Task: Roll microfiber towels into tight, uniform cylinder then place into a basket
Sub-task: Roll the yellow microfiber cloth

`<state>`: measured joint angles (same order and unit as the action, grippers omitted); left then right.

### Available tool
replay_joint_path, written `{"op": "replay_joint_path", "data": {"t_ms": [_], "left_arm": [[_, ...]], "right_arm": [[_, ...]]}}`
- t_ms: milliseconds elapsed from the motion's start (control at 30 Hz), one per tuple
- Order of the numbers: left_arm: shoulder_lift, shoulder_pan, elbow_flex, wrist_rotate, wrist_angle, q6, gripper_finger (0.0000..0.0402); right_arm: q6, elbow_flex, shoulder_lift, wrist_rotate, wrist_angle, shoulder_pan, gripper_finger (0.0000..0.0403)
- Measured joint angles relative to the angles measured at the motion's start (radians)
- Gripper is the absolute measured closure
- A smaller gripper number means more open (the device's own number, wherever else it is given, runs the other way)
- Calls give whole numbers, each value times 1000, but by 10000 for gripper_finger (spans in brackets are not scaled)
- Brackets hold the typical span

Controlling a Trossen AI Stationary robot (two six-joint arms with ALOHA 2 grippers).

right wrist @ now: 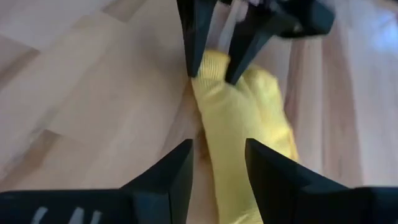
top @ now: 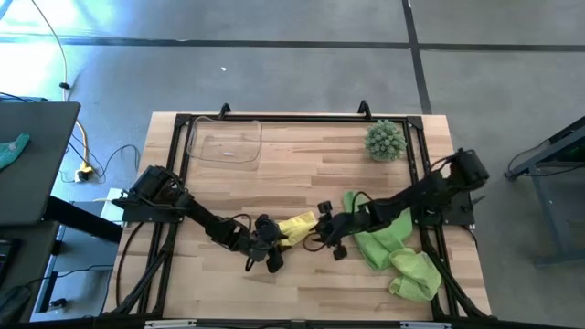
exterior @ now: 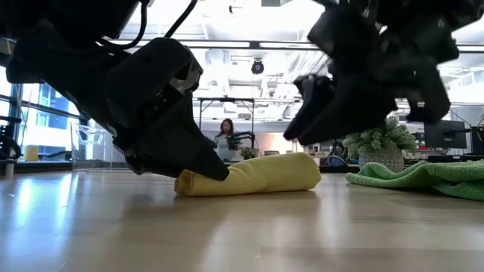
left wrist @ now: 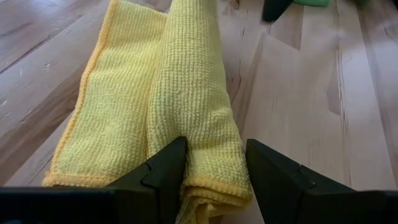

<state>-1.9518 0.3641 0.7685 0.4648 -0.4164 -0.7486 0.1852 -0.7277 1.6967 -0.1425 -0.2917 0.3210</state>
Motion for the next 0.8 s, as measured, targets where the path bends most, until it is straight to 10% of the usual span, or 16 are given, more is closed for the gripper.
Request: {"op": "replay_joint_path", "data": {"t_ms": [800], "left_arm": [[19, -4, -1, 5, 3, 8, 241]], "right_arm": [[-43, -7, 163, -42, -41, -74, 233]]}}
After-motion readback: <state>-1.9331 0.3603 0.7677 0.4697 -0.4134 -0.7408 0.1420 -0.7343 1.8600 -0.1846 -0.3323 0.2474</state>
